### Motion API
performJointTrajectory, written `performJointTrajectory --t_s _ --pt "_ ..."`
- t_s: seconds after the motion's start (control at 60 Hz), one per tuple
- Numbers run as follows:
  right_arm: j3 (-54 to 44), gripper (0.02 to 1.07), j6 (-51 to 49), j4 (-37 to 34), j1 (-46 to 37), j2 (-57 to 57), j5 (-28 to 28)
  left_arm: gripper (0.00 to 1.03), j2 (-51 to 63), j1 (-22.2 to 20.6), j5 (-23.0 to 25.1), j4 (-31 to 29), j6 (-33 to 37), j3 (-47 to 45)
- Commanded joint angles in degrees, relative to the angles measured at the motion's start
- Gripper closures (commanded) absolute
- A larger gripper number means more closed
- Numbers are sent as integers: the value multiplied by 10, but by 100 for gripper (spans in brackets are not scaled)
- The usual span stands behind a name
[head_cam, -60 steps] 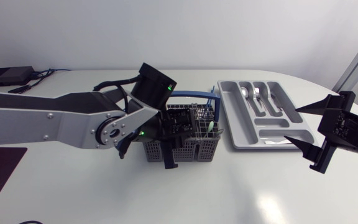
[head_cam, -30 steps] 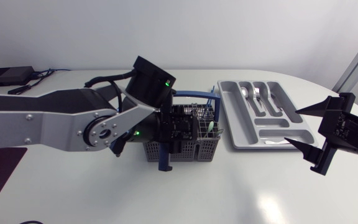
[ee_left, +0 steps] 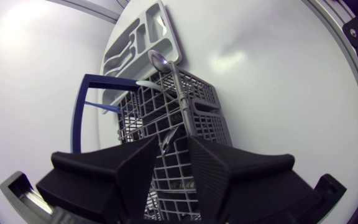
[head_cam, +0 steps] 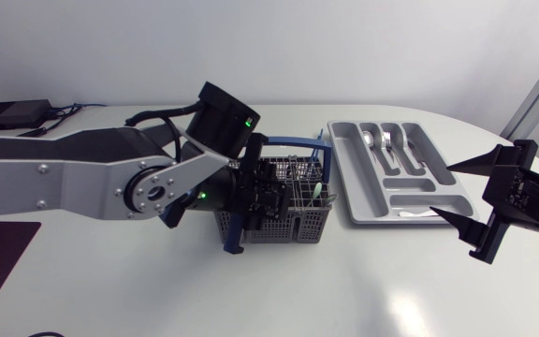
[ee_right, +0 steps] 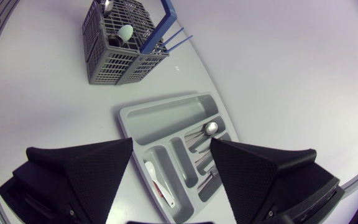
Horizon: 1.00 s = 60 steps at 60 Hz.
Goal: Unload the cutlery basket into the drawer organizer.
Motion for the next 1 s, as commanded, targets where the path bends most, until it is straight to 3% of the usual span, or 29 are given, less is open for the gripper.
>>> performJointTrajectory --t_s 0.0,0.183,0.367,0.983 --pt "-10 17 -12 -3 -3 5 -6 72 17 3 1 -5 34 23" --pt "-11 17 -14 0 -5 6 -6 80 34 4 1 -4 44 33" --pt "-11 17 -16 1 -11 8 -9 100 47 3 1 2 57 34" --pt "-18 17 -19 -2 -11 2 -12 100 -4 5 -12 0 56 27"
